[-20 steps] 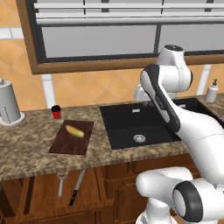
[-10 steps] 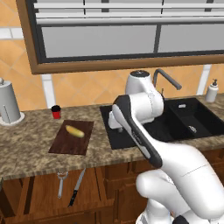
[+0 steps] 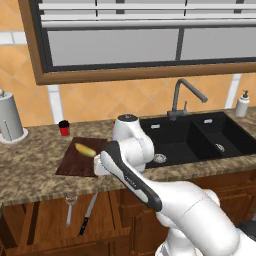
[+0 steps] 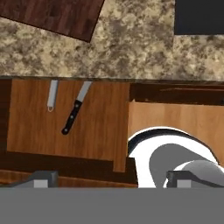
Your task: Place the appropriate cutting tool for cutting the cucumber skin on the cutting board.
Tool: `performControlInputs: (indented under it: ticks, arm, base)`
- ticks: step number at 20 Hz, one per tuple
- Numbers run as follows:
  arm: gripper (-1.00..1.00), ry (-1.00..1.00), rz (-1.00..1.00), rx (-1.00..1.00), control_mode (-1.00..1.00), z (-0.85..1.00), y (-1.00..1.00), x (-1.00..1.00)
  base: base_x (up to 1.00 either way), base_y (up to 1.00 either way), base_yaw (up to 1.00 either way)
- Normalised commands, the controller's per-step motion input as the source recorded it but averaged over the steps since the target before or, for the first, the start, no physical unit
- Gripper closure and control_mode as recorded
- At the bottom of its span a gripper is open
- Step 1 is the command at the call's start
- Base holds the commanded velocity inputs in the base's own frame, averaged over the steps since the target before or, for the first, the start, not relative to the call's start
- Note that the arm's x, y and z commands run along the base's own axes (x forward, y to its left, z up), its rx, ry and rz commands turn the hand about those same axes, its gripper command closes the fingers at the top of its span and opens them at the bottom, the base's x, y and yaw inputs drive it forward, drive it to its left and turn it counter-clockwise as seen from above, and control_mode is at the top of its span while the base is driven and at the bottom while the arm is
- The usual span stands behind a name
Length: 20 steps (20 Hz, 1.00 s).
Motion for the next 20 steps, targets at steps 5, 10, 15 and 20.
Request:
performControlInputs:
  ticks: [5,10,15,20]
  arm:
    - [-1.0,0.17,-0.07,0.02,-1.0,-0.86,1.0,-0.05]
    - [-1.0,0.16,-0.05,0.02,-1.0,-0.51,0.75,-0.01]
    - [-1.0,0.04,0.0,-0.15,-1.0,-0.42,0.39,0.0]
    - [-1.0,0.0,-0.01,-0.09,-1.0,-0.13,0.15,-0.3]
  base:
    - [0.0,0.0,0.0]
    - [0.0,0.0,0.0]
    - [0.0,0.0,0.0]
    - [0.0,0.0,0.0]
